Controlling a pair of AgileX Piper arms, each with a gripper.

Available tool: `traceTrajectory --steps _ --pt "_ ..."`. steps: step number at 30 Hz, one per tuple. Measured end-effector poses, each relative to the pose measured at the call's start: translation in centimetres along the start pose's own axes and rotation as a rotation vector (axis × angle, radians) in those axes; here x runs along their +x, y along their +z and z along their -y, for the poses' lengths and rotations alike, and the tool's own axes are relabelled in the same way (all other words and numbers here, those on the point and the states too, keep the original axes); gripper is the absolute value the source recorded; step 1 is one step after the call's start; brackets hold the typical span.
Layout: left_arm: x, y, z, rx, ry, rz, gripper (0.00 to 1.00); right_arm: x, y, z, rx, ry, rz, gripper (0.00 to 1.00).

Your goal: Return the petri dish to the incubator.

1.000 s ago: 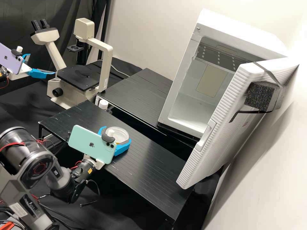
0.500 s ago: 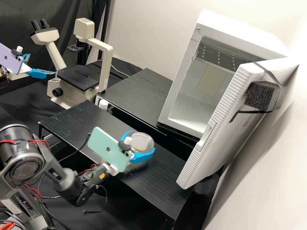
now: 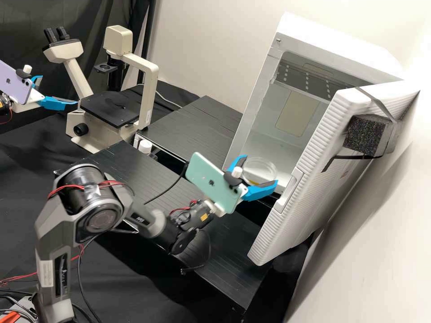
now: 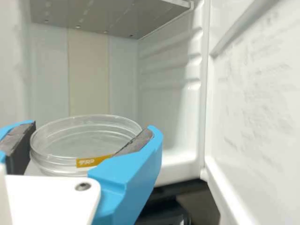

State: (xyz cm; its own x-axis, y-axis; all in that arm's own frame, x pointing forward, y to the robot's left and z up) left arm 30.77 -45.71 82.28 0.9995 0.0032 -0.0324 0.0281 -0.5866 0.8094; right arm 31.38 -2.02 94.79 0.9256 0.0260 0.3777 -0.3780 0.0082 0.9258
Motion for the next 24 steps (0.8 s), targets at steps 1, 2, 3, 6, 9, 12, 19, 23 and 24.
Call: traceTrajectory --steps 1,2,3,6,9,12,19,23,24 --pt "0.0 0.0 0.0 0.0 0.0 0.0 1.0 0.9 -0.1 -0.2 0.0 0.008 0.0 0.0" --pt "0.0 0.0 0.0 0.0 0.0 0.0 1.0 2.0 0.0 -0.1 0.0 0.0 0.011 0.0" --pt "0.0 0.0 0.0 0.0 0.0 0.0 1.0 2.6 0.1 -0.1 -0.002 0.0 0.01 0.0" --pt "0.0 0.0 0.0 0.0 0.0 0.0 1.0 5.0 0.4 0.0 -0.007 -0.012 0.023 0.0" --pt "0.0 0.0 0.0 0.0 0.0 0.0 1.0 7.1 0.8 -0.2 -0.011 -0.018 0.04 0.0" --pt "0.0 0.0 0.0 0.0 0.0 0.0 1.0 8.8 1.3 -0.2 0.005 -0.021 0.051 0.0" --pt "0.0 0.0 0.0 0.0 0.0 0.0 1.0 12.5 1.4 1.0 0.011 -0.054 0.067 0.0" --pt "0.0 0.0 0.0 0.0 0.0 0.0 1.0 13.7 1.7 2.1 0.013 -0.086 0.085 0.0" --pt "0.0 0.0 0.0 0.0 0.0 0.0 1.0 14.0 1.8 2.5 0.014 -0.096 0.093 0.0"
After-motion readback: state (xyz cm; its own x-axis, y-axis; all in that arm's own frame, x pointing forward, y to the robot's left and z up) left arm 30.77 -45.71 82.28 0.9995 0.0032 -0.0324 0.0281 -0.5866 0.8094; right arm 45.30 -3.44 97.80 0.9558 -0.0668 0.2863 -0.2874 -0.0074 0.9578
